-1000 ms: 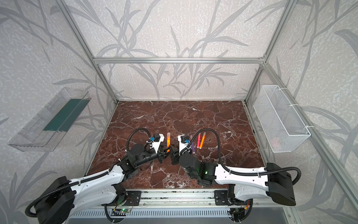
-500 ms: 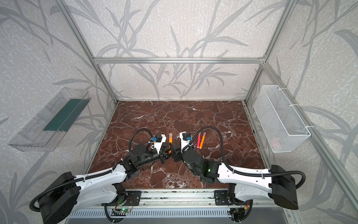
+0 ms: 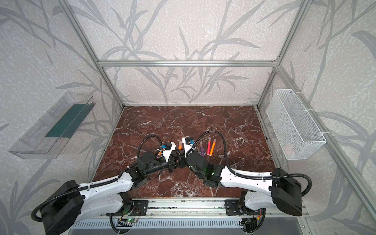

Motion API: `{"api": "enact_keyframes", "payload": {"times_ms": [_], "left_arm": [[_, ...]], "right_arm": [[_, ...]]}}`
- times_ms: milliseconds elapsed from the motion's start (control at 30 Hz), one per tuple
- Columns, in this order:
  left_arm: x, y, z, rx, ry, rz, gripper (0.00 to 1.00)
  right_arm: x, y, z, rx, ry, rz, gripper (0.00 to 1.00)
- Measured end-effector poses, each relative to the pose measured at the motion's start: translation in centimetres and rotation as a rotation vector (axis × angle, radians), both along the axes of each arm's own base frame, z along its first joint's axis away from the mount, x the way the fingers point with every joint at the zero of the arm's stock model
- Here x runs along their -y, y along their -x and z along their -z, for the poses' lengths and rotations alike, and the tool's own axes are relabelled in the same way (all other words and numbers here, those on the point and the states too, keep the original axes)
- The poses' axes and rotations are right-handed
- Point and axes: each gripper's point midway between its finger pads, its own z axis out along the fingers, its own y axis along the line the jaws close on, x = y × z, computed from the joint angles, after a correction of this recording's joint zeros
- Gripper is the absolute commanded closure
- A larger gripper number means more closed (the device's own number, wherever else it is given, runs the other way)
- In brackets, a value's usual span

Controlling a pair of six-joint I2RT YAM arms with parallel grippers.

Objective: Insert the pens into the pen caps
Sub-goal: 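Open the left gripper off the orange marker while the right gripper holds its cap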

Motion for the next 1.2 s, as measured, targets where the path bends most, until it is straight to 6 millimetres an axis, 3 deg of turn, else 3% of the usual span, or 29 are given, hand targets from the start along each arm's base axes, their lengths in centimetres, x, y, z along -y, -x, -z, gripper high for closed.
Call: {"api": "enact_keyframes", "payload": {"times_ms": [167, 333, 433, 533, 667, 867, 1033, 1200], "left_arm": [[-0.2, -0.4, 0.4, 0.014, -0.024, -0.027, 0.65], [-0.9, -1.4, 0.3, 0.053, -0.048, -0.1, 0.42], [-1.9, -2.3, 1.1, 0.063, -0.079, -0.173, 0.36], [-3.4, -3.4, 2.6, 0.046, -0.135, -0.273, 0.32], [-5.9, -5.6, 5.5, -0.007, -0.247, -0.44, 0.32], [-9.5, -8.5, 9.3, -0.147, -0.422, -0.645, 0.35], [-11.2, -9.6, 9.8, -0.187, -0.482, -0.745, 0.35], [-13.5, -9.6, 10.9, -0.236, -0.538, -0.819, 0.35]], "right_arm": [[0.5, -0.9, 0.6, -0.033, -0.007, 0.022, 1.0], [3.4, -3.4, 1.9, -0.066, 0.029, 0.12, 1.0], [5.8, -4.6, 2.9, -0.087, 0.049, 0.181, 1.0], [8.6, -5.8, 4.3, -0.132, 0.079, 0.254, 1.0], [10.7, -7.2, 6.5, -0.21, 0.145, 0.297, 1.0], [9.0, -8.7, 10.4, -0.349, 0.305, 0.247, 1.0], [7.3, -9.9, 12.2, -0.424, 0.404, 0.207, 1.0], [7.6, -10.0, 14.8, -0.5, 0.487, 0.199, 1.0]]}}
